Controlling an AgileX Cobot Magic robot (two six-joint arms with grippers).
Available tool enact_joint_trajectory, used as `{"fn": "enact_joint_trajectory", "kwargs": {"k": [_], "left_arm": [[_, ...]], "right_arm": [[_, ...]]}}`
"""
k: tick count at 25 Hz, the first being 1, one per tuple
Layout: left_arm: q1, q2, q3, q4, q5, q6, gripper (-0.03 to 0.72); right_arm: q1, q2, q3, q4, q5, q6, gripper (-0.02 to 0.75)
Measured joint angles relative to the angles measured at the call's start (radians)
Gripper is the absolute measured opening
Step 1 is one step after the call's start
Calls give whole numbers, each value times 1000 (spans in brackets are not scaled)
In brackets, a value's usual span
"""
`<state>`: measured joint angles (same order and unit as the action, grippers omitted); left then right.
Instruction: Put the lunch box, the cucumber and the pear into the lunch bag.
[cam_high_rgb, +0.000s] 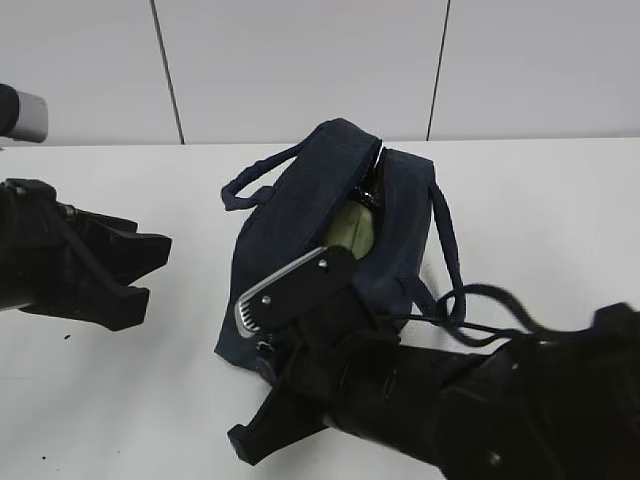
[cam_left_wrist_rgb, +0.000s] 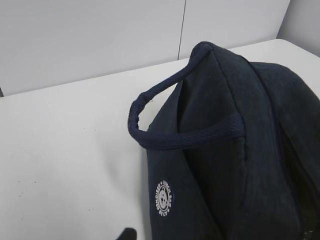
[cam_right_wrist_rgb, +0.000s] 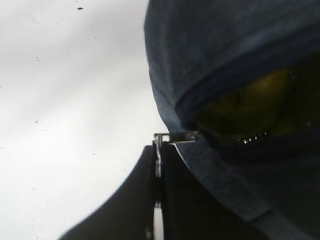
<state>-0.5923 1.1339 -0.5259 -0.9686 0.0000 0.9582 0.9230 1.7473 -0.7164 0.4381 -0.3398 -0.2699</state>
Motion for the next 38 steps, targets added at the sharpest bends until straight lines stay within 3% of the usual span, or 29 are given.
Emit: {"fn": "enact_joint_trajectory", "kwargs": {"k": [4, 11, 18, 25, 34, 38], "left_arm": [[0, 0, 0, 25, 6, 0, 242], [0, 0, 0, 71, 50, 0, 239], [0, 90, -7, 113, 44, 0, 238], [0, 221, -130, 122, 138, 14, 238], [0, 230, -167, 125, 275, 89, 238], [0, 230, -167, 95, 250, 136, 238]], "right_arm": [[0, -136, 2, 196, 99, -246, 6], [0, -255, -23, 616, 136, -753, 6], [-2, -260, -119, 879, 132, -1061, 6], [-2, -260, -133, 1008, 129, -1205, 6], [-2, -260, -133, 1025, 123, -1237, 6], [-2, -260, -133, 1031, 123, -1239, 6]]}}
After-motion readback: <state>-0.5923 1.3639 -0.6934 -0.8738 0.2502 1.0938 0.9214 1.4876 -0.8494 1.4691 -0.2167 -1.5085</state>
